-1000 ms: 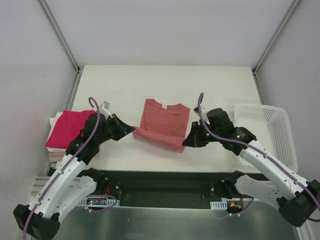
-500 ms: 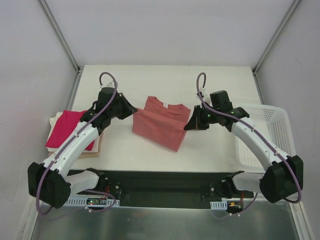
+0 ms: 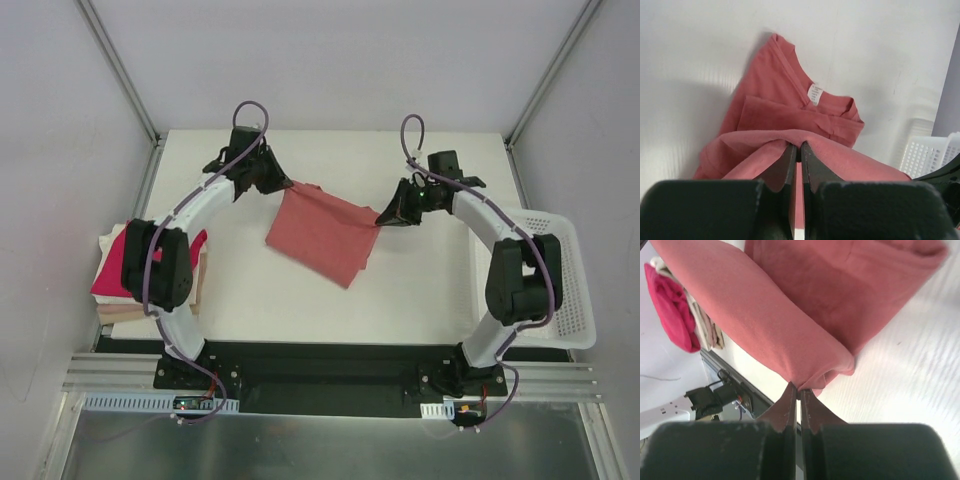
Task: Fold and stack the t-shirts
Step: Fold the tshirt, then neatly place the folded tshirt to the corner
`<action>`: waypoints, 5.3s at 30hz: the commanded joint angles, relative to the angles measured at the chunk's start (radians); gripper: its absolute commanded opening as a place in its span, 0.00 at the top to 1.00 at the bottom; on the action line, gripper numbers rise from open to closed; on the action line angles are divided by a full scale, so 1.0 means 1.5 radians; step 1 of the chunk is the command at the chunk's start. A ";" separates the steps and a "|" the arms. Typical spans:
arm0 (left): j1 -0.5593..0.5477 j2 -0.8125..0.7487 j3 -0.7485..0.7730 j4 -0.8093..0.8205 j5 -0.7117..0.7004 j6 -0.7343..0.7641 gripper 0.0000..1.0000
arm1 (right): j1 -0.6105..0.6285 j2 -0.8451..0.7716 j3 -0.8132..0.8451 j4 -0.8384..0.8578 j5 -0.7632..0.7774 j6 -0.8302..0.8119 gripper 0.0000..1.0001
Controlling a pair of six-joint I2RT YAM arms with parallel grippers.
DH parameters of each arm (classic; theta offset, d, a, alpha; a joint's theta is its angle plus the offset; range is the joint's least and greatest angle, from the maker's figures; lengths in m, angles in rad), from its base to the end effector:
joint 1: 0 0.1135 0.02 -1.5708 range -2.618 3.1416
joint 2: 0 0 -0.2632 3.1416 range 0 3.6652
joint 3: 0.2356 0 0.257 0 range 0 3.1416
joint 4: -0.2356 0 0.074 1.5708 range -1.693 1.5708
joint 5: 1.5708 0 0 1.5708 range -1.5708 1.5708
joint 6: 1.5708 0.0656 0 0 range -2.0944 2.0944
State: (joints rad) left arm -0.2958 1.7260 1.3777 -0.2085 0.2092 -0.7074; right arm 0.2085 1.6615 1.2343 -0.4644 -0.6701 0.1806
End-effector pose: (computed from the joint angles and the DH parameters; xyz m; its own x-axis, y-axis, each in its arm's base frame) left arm 0.4106 -0.1394 0.2716 -0.6791 -0.4576 -0.5739 0.0164 0.7722 -0.6351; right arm 0.3584 0.1175 0.2291 -0.8465 -0.0352 -0.5312 -0.3983 0.7038 0.5882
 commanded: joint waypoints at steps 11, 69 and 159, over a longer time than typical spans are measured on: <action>0.016 0.309 0.284 0.019 0.071 0.054 0.30 | -0.054 0.267 0.276 -0.035 0.114 -0.030 0.40; -0.391 -0.363 -0.577 0.035 -0.163 -0.269 0.01 | 0.301 0.017 -0.083 -0.021 0.419 0.013 0.03; -0.129 -0.489 -0.053 -0.420 -0.841 0.734 1.00 | 0.179 -0.568 -0.388 -0.089 0.711 -0.018 0.03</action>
State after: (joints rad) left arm -0.5129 1.0218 1.2224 -0.8356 -1.0088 0.2565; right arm 0.4866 0.8227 0.6559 -0.6308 0.4213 0.1631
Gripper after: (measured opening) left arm 0.049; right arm 0.966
